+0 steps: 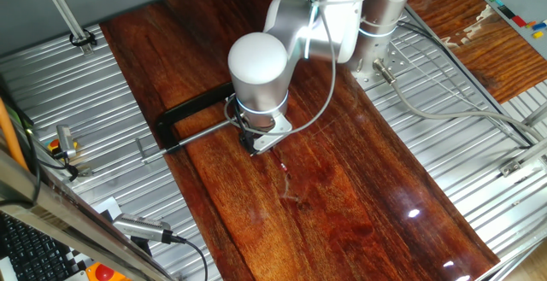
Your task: Insert the pencil into the pencil sharpener
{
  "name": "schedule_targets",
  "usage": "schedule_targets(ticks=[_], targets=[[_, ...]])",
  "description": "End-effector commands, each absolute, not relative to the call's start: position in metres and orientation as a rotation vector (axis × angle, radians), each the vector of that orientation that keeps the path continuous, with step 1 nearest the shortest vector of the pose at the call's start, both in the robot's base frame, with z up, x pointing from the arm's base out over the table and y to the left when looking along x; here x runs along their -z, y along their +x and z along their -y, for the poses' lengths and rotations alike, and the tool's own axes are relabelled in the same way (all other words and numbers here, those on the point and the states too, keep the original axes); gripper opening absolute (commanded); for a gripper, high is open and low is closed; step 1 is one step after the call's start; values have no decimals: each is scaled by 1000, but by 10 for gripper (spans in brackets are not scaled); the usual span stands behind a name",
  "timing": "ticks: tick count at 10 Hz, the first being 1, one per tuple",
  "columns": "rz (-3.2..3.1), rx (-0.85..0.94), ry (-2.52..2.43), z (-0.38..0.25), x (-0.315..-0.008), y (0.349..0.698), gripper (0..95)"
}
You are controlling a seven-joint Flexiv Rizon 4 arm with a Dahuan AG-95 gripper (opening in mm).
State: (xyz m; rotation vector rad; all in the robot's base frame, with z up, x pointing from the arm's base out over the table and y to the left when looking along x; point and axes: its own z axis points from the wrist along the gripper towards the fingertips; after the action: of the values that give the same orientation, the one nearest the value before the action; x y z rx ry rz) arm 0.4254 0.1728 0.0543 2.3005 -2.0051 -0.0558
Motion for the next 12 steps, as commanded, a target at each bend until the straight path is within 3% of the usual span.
schedule_targets(ticks=[1, 12], targets=[[2006, 49, 2297, -171, -56, 424, 0], [1975, -1, 2288, -158, -55, 423, 0]])
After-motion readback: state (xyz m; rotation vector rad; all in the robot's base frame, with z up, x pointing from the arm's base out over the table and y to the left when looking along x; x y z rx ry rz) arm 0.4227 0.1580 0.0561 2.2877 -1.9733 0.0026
